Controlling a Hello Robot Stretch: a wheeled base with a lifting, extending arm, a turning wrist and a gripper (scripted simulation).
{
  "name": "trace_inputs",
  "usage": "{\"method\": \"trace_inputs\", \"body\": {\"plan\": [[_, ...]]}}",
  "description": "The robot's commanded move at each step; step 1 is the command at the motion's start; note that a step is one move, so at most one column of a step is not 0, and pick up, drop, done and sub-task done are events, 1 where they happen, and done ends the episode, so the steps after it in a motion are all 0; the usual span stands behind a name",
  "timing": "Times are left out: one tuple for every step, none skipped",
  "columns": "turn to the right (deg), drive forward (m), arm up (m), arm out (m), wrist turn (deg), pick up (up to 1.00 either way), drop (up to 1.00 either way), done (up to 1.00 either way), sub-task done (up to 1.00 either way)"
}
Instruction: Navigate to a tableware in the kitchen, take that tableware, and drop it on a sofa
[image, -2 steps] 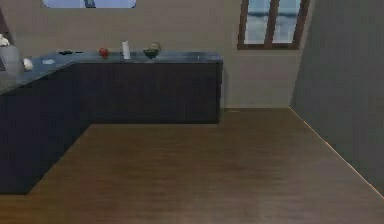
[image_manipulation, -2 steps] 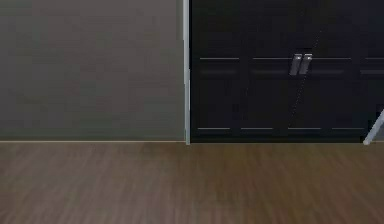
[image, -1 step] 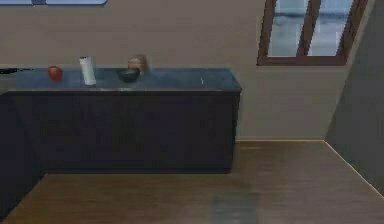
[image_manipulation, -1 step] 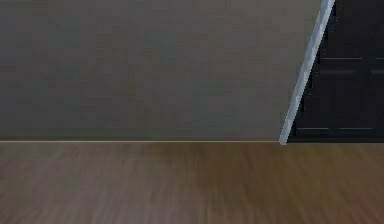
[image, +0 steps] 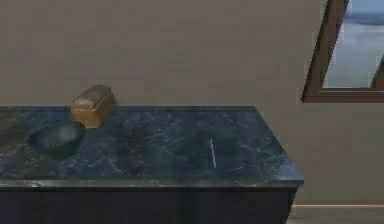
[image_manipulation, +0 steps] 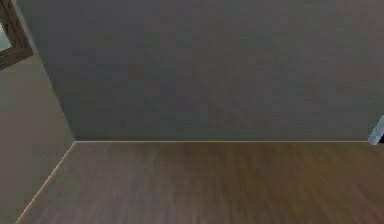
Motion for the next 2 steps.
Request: {"method": "trace_inputs", "body": {"plan": [[-45.0, 0.00, 0.00, 0.00, 0.0, 0.00, 0.00, 0.00, 0.00], [-45.0, 0.00, 0.00, 0.00, 0.0, 0.00, 0.00, 0.00, 0.00]]}}
